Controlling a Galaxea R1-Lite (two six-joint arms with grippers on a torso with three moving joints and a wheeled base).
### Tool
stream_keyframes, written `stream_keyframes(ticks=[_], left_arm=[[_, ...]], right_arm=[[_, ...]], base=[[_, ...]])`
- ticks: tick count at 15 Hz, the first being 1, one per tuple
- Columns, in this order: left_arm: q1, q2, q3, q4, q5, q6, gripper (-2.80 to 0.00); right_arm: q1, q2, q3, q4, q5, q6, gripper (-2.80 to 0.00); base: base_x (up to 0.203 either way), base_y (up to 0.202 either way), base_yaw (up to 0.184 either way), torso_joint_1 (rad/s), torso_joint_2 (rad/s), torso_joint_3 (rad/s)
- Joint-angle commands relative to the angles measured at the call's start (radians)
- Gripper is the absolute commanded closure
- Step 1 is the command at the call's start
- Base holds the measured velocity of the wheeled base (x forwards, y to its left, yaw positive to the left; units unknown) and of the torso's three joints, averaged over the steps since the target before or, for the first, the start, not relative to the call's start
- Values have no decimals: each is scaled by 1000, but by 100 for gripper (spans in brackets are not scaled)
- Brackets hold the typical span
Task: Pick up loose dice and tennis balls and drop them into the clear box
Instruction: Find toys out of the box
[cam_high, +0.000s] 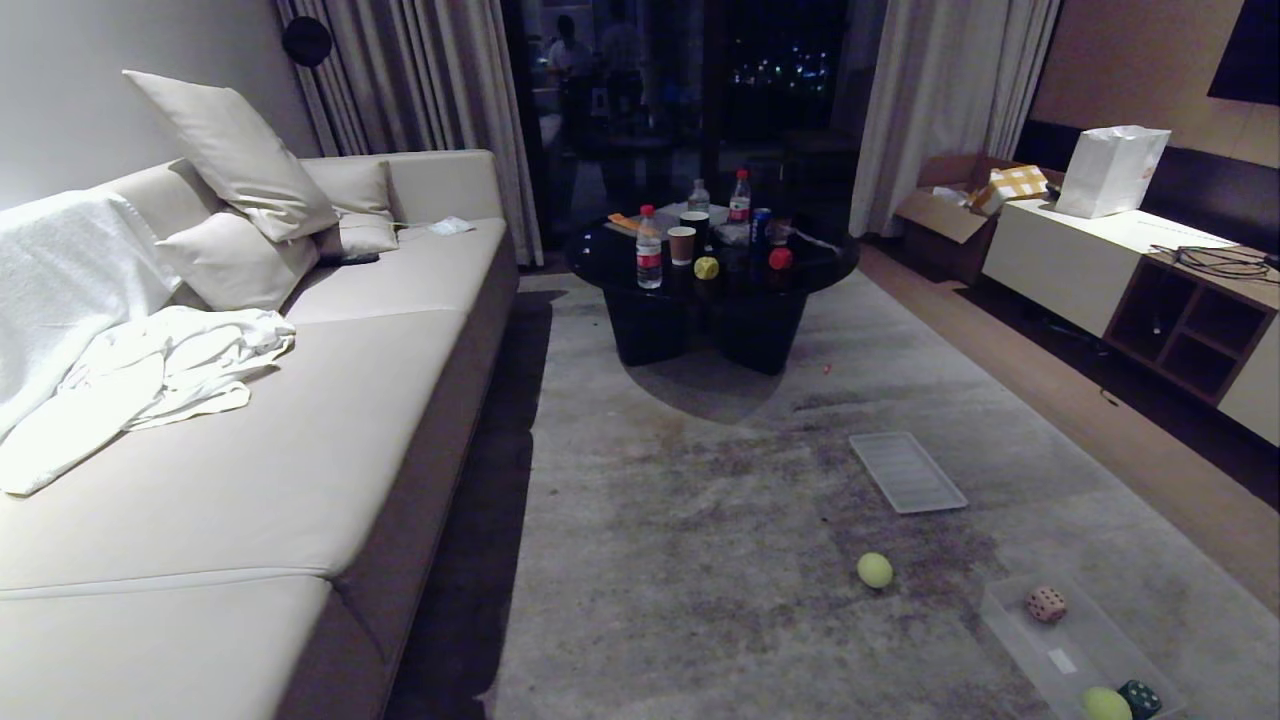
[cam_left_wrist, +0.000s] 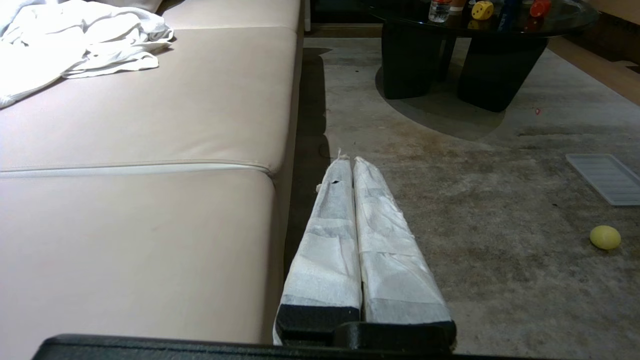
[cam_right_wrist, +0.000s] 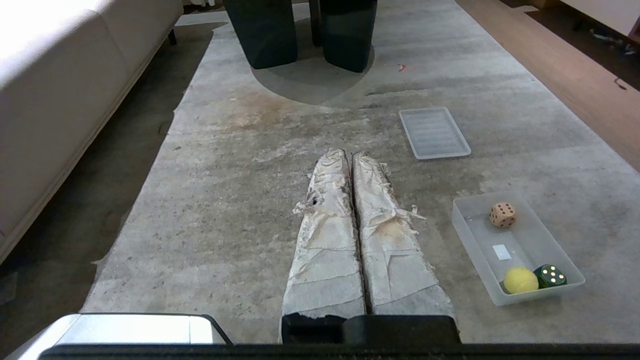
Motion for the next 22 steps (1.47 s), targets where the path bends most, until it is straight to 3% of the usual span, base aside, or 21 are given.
stream_keyframes(ticks=[1, 22], left_arm=[[0, 2, 2, 0, 0, 0, 0], [0, 2, 2, 0, 0, 0, 0]], right_arm=[[0, 1, 0, 0, 0, -1, 0], [0, 1, 0, 0, 0, 3, 0]], base=[[0, 0, 0, 0, 0, 0], [0, 0, 0, 0, 0, 0]])
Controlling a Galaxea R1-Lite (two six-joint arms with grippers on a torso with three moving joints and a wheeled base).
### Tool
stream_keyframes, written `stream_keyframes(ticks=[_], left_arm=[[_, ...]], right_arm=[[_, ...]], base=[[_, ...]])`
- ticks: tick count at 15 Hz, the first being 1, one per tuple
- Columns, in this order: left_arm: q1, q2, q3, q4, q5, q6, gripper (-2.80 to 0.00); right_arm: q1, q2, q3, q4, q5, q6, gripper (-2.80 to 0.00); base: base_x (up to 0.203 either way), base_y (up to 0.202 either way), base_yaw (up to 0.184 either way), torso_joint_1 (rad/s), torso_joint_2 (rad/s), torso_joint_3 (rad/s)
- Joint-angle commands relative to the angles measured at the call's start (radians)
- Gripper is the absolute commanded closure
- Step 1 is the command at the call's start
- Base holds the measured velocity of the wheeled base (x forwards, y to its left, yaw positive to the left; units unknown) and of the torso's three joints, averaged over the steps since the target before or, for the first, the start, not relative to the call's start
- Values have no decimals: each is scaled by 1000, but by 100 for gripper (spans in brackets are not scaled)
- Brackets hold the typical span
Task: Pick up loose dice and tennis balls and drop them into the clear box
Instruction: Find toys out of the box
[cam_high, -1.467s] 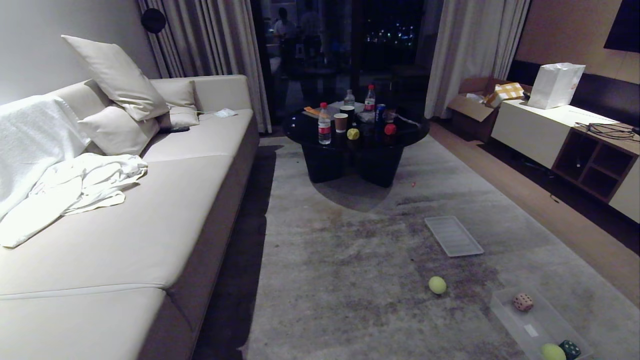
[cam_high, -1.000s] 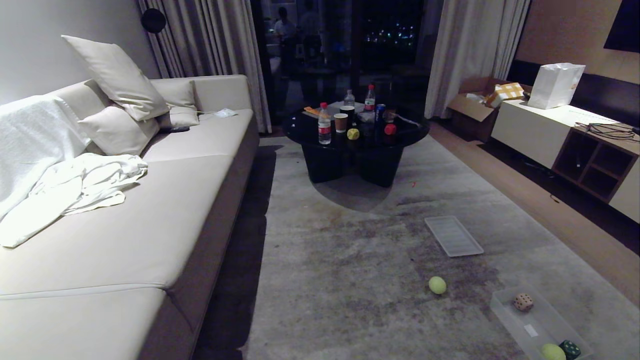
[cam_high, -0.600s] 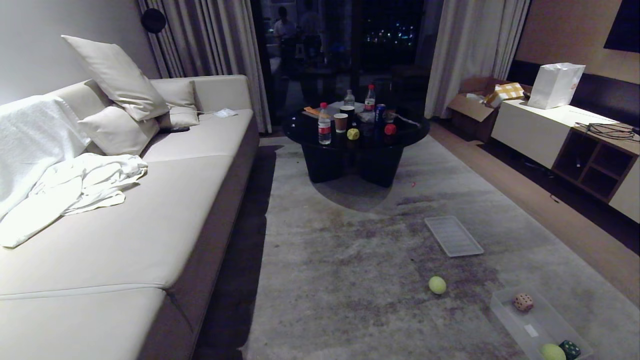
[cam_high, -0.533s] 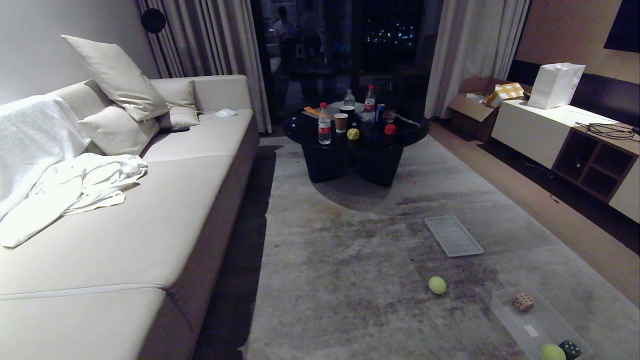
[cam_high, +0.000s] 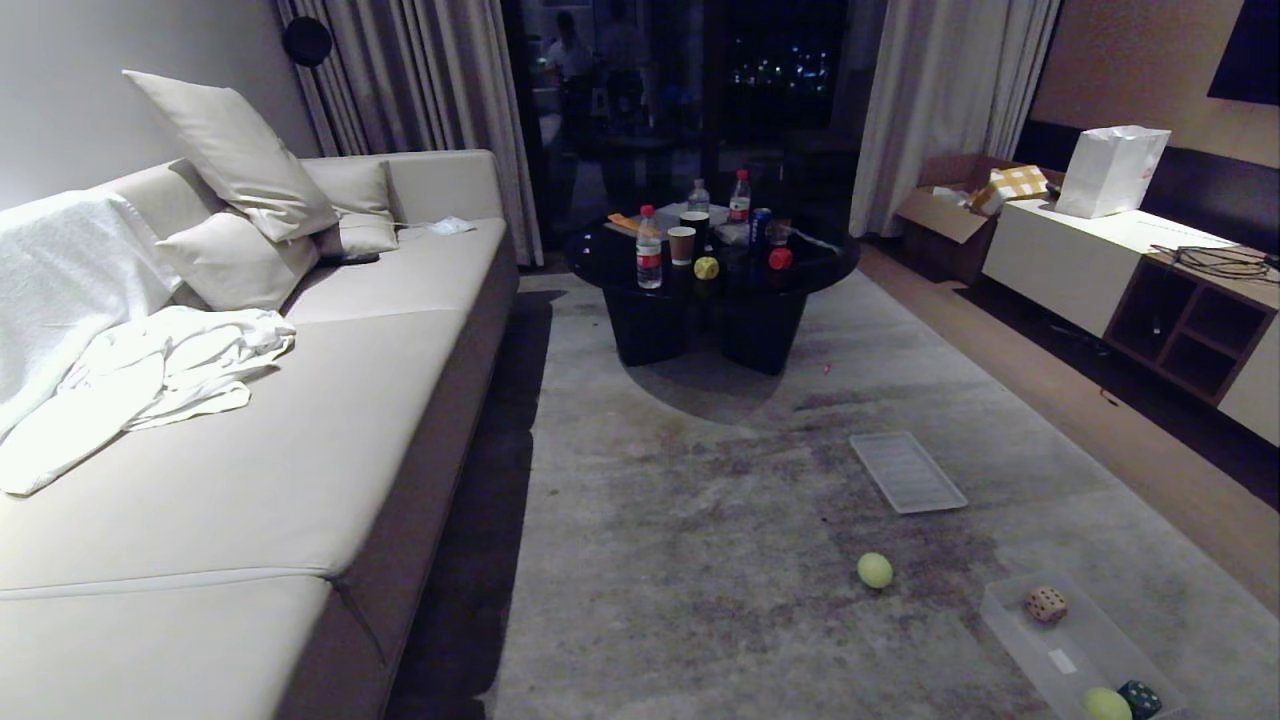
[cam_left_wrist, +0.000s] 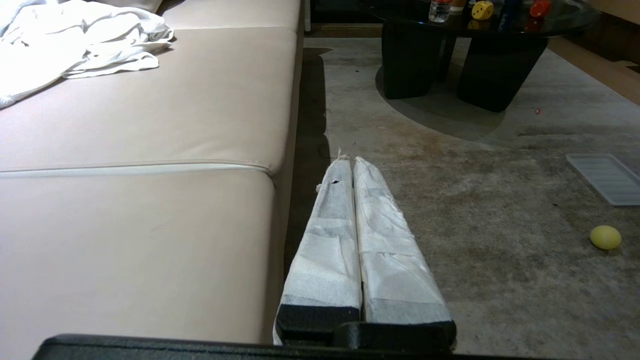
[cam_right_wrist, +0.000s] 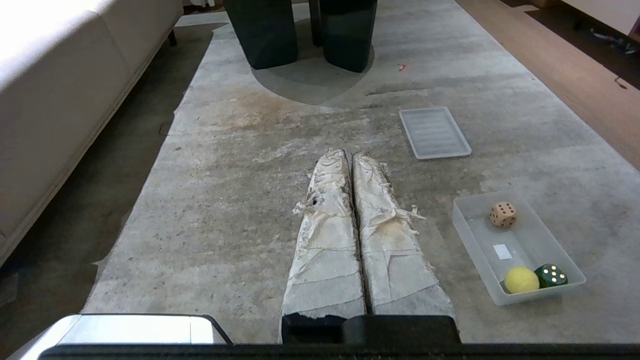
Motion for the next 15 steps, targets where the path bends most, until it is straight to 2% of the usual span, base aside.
stream_keyframes(ticks=[1, 15], left_arm=[[0, 2, 2, 0, 0, 0, 0], [0, 2, 2, 0, 2, -14, 0]], right_arm=[[0, 1, 0, 1, 0, 0, 0], [0, 1, 0, 1, -1, 8, 0]], base=[[0, 0, 0, 0, 0, 0], [0, 0, 0, 0, 0, 0]])
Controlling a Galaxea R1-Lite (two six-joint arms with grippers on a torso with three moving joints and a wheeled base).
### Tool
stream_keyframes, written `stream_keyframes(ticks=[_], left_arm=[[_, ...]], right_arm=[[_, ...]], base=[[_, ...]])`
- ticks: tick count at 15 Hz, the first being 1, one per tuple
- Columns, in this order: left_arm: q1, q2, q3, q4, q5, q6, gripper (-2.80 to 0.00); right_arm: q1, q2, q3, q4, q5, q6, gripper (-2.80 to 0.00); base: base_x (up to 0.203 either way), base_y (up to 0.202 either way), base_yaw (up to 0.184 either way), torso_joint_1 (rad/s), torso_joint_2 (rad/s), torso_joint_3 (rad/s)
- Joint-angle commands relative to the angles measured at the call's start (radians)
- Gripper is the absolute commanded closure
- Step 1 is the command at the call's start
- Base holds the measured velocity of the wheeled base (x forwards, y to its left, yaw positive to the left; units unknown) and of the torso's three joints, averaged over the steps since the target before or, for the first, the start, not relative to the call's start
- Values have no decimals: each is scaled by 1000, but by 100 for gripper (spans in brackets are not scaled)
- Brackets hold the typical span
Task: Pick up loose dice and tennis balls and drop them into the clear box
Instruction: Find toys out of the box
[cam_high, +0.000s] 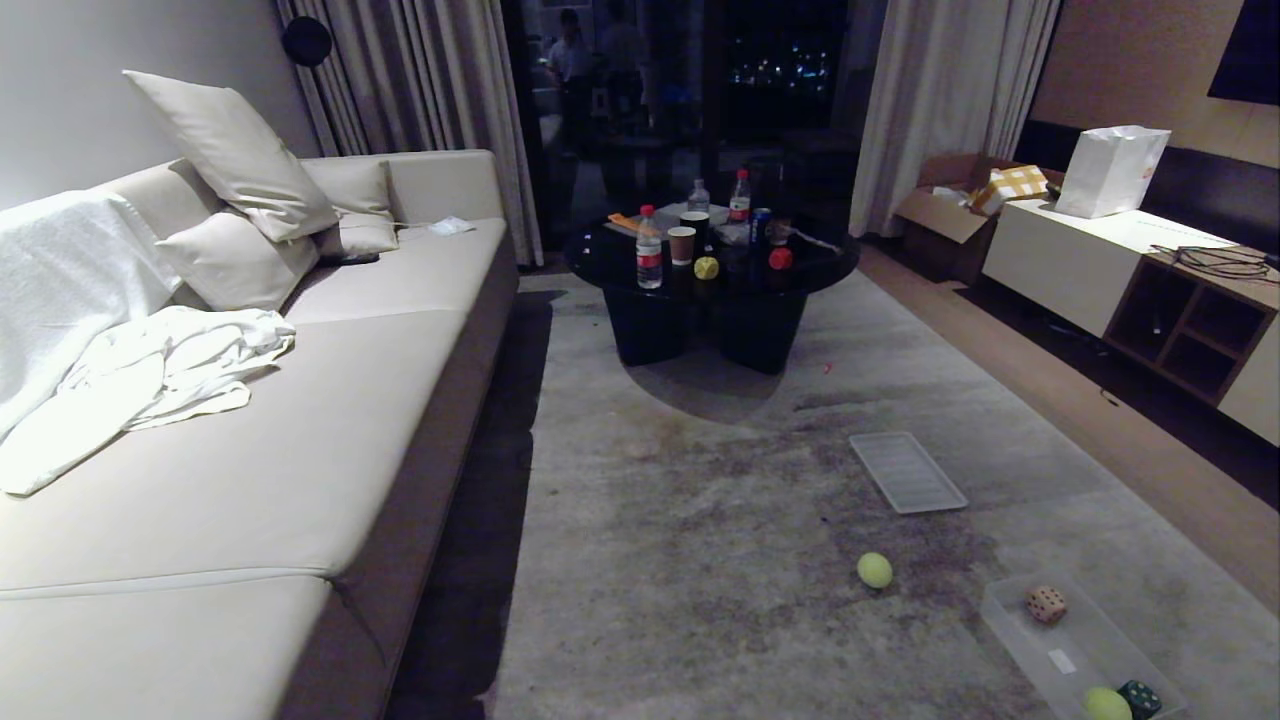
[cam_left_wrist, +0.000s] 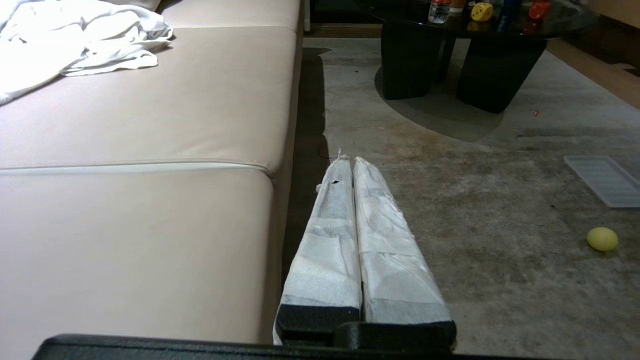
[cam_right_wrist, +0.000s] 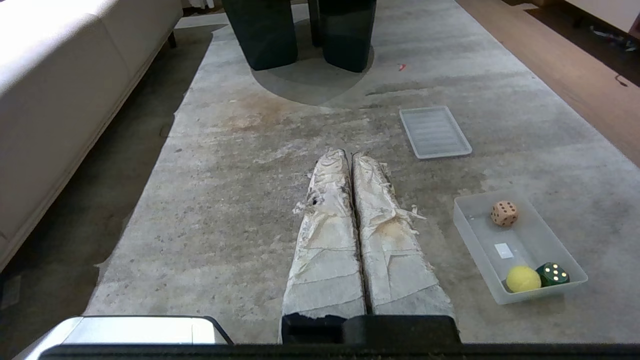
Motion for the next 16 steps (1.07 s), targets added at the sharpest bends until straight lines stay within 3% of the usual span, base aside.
stream_keyframes(ticks=[1, 11, 16], left_arm=[[0, 2, 2, -1, -10, 13, 0], [0, 2, 2, 0, -11, 19, 0], [0, 2, 2, 0, 3, -8, 0]], right_arm=[[0, 1, 0, 0, 0, 1, 0], [0, 1, 0, 0, 0, 0, 0], [0, 1, 0, 0, 0, 0, 0]], base=[[0, 0, 0, 0, 0, 0], [0, 0, 0, 0, 0, 0], [0, 0, 0, 0, 0, 0]])
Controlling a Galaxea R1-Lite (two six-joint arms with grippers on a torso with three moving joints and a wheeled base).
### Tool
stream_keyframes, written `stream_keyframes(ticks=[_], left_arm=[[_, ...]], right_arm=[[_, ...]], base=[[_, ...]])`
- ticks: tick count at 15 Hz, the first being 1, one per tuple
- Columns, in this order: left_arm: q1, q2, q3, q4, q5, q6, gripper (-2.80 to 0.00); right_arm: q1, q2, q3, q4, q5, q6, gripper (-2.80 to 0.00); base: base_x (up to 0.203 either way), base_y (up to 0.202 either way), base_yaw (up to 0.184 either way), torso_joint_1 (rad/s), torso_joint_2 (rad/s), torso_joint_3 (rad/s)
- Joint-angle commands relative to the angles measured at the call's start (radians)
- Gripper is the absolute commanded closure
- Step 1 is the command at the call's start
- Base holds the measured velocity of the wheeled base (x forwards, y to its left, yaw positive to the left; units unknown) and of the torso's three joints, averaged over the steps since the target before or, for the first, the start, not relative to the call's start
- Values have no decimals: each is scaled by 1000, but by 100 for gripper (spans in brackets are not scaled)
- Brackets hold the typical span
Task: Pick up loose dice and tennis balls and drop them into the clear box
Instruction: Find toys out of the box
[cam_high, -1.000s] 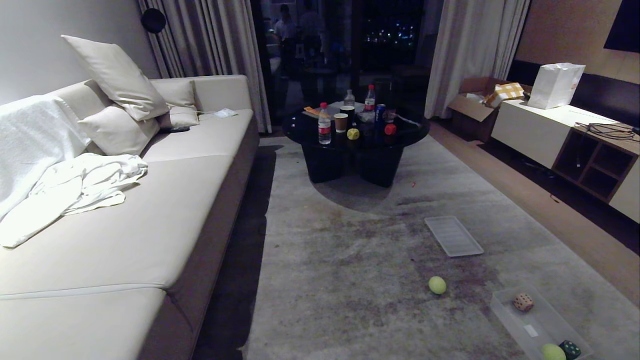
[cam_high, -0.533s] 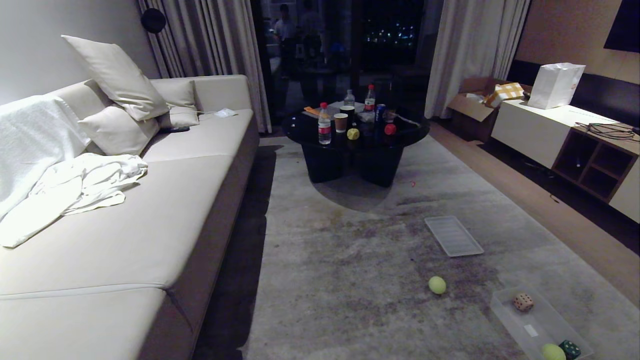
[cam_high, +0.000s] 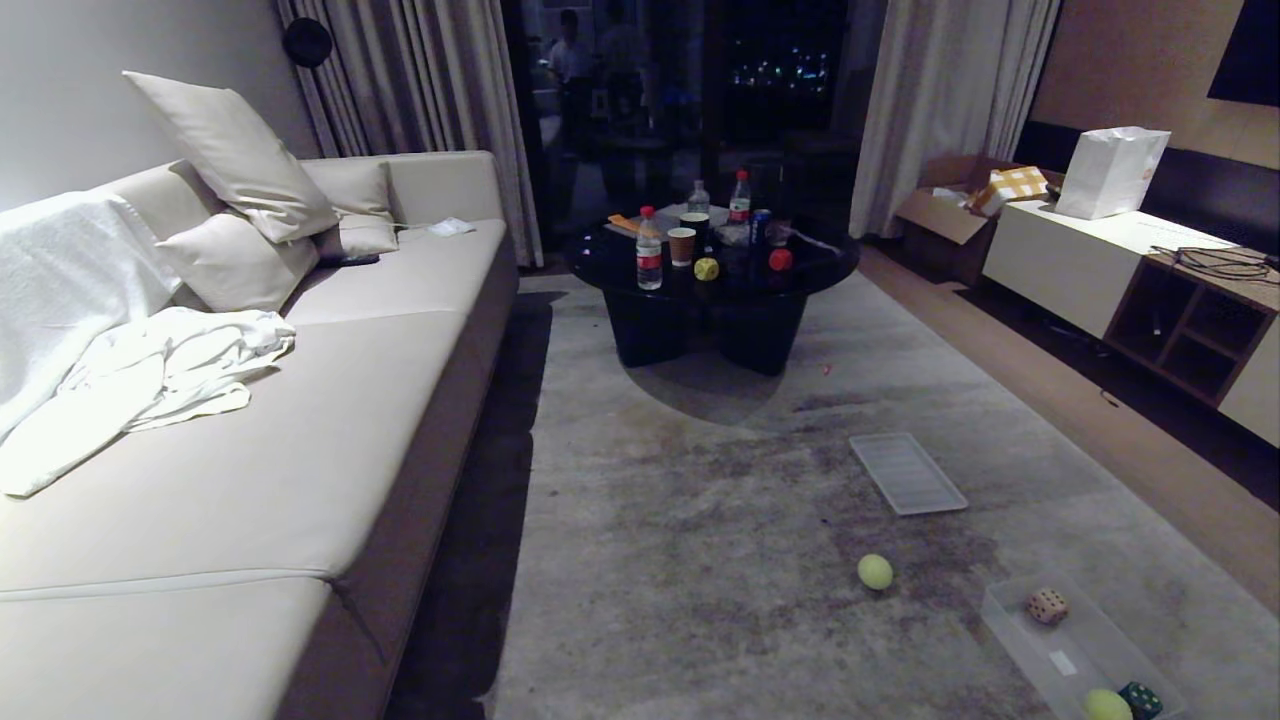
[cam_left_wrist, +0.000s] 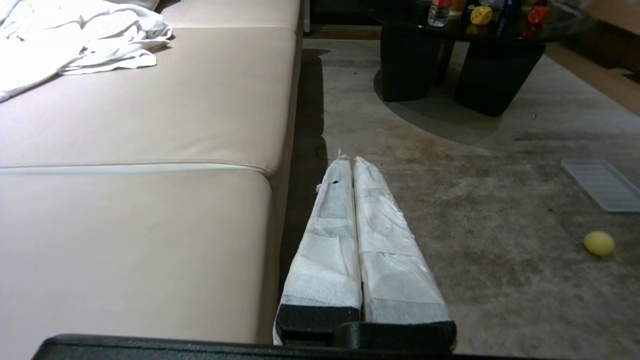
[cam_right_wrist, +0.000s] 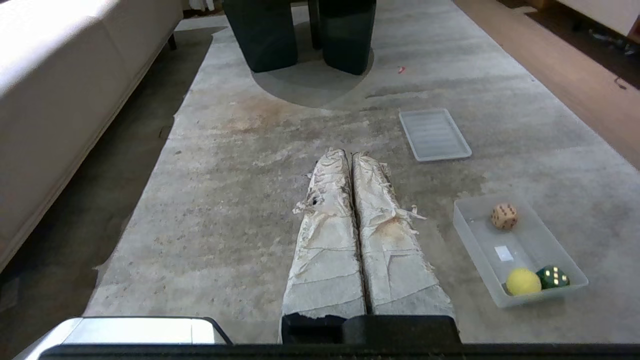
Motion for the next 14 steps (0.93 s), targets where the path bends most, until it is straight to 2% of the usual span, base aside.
stream_keyframes(ticks=[1, 14], left_arm=[[0, 2, 2, 0, 1, 0, 0], [0, 2, 2, 0, 1, -3, 0]], right_arm=[[0, 1, 0, 0, 0, 0, 0], [0, 1, 0, 0, 0, 3, 0]], base=[[109, 0, -1, 2, 6, 5], [185, 0, 1, 2, 3, 1]])
